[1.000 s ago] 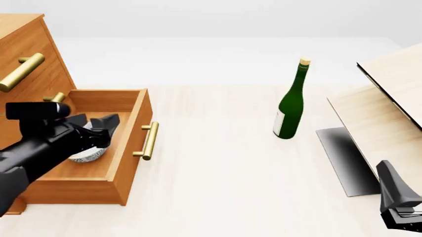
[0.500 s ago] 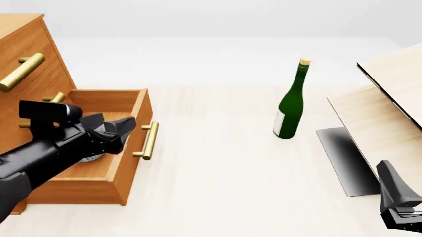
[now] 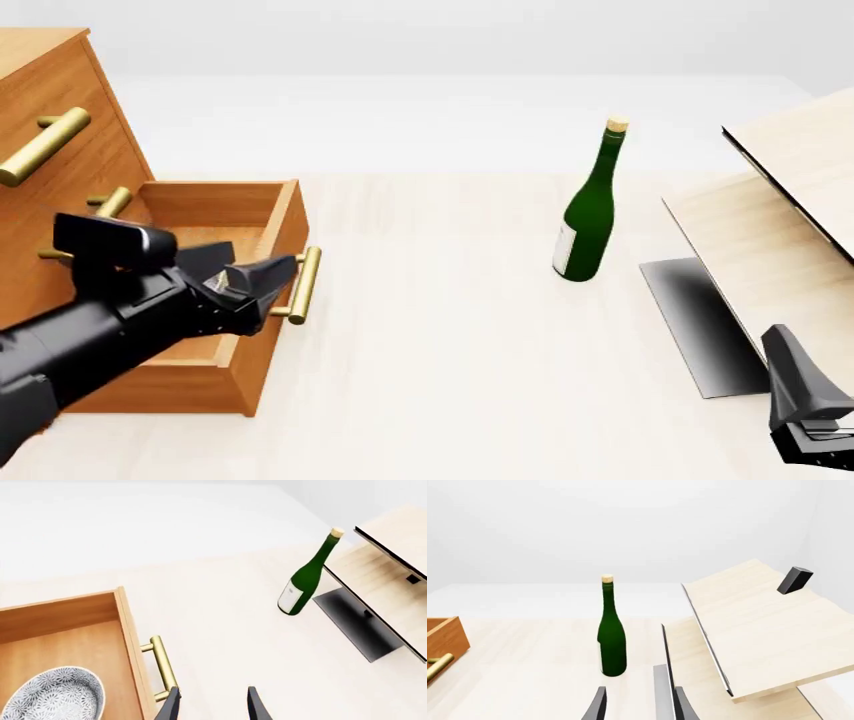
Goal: Put the bowl in the bottom drawer of the cabinet and close it.
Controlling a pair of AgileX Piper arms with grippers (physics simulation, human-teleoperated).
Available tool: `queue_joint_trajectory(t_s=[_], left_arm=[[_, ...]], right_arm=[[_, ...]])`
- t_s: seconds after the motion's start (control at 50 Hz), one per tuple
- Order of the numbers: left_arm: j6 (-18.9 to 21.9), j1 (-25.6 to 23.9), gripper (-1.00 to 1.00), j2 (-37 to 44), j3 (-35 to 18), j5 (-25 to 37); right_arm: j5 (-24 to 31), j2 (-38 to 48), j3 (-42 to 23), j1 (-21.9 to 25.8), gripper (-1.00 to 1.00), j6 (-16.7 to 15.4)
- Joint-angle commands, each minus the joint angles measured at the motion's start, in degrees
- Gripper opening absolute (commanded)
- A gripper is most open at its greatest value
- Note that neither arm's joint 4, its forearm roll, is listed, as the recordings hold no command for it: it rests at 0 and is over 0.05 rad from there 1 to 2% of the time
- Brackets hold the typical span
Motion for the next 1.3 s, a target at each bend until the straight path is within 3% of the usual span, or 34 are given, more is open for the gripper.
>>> queue_joint_trajectory(t_s=[0.02,0.78,1.3], left_arm=[[-0.33,-2.91,1.00,-0.21,0.24,0.15],[-2.40,-8.41,1.00,7.52,0.56,-4.13],[-4.43,-9.29,1.00,13.45,2.20,-7.96]], right_arm=[[0.00,0.00,0.00,0.00,1.00,-0.01],[0.00,0.00,0.00,0.03,1.00,-0.01],[0.00,-0.01,0.00,0.02,1.00,0.01]])
